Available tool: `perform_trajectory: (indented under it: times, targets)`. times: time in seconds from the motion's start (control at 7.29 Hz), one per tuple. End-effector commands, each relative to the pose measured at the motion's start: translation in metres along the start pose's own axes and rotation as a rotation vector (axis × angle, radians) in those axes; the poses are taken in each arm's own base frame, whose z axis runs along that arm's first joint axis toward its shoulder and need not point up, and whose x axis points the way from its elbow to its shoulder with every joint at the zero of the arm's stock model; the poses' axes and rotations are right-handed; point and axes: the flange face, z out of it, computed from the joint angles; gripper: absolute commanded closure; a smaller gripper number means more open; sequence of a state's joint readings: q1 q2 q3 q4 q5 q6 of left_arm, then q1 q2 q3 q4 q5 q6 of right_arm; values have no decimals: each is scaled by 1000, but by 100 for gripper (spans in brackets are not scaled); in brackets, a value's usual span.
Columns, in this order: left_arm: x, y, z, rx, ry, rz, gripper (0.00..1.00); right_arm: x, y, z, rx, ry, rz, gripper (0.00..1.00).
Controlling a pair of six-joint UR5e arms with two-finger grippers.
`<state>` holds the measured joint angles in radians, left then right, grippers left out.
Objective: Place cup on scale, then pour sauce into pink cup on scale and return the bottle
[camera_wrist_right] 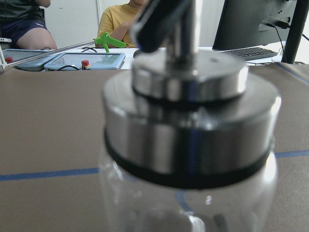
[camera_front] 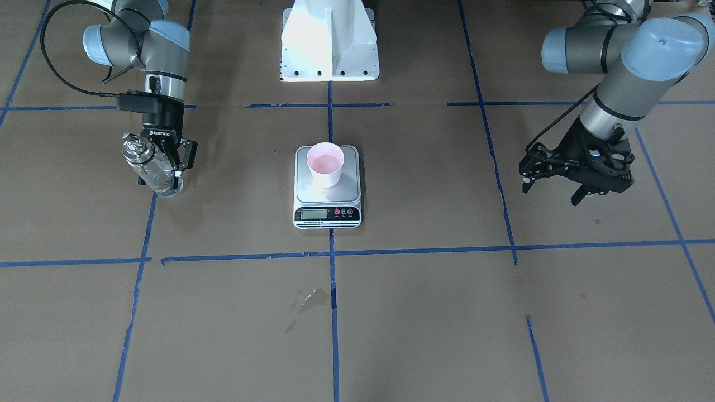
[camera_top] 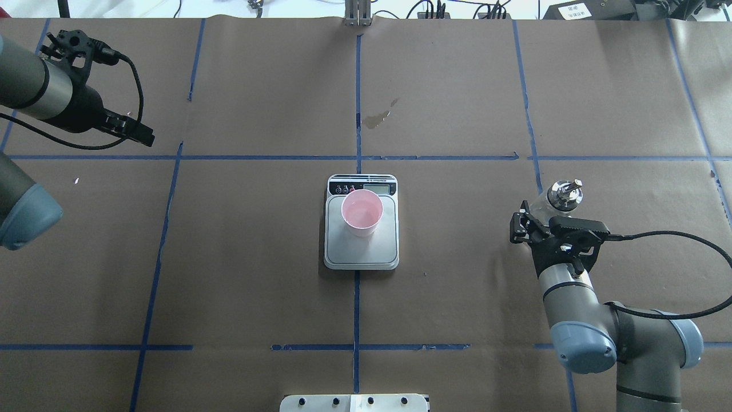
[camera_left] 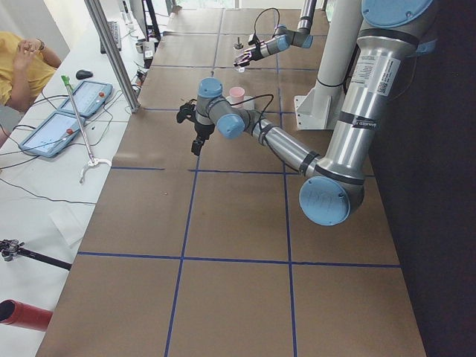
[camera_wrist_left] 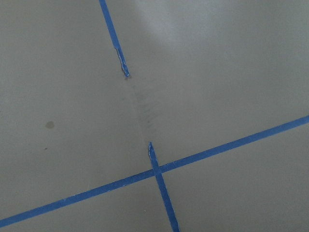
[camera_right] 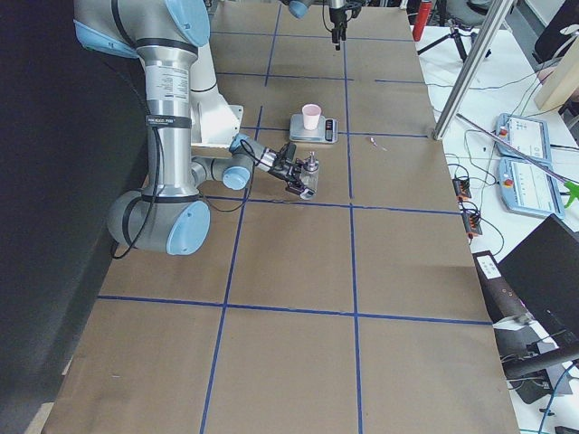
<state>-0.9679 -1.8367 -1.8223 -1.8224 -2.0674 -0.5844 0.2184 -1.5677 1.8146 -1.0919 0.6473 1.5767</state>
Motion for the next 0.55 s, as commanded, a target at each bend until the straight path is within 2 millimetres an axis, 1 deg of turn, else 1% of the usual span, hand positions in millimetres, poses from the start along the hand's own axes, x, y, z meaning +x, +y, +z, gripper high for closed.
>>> perform_trajectory:
  times: [0.0,0.27,0.41]
  targets:
    - [-1,1,0,0,-3,-1,1,1,3,2,0,3,-5,100]
    - [-2,1,1,-1,-4,-2,1,0,3,2,0,3,-4,100]
    - [-2,1,1,-1,-4,-2,1,0,4,1,-1,2,-1,1]
